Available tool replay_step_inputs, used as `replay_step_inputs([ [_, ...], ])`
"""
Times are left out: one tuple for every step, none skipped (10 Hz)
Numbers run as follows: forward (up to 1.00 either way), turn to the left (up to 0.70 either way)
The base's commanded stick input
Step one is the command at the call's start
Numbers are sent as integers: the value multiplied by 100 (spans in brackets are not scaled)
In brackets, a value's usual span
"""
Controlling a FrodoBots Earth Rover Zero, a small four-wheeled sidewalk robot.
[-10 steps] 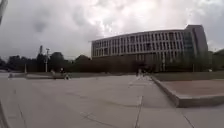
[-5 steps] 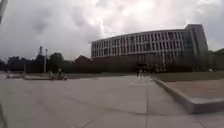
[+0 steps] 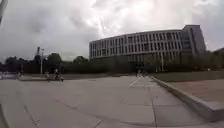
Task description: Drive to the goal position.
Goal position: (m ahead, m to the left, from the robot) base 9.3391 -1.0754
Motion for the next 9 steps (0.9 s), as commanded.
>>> replay_step_inputs([
  [70, 0],
  [70, 0],
  [70, 0],
  [70, 0],
  [70, 0],
  [70, 0],
  [70, 0],
  [70, 0],
  [70, 0],
])
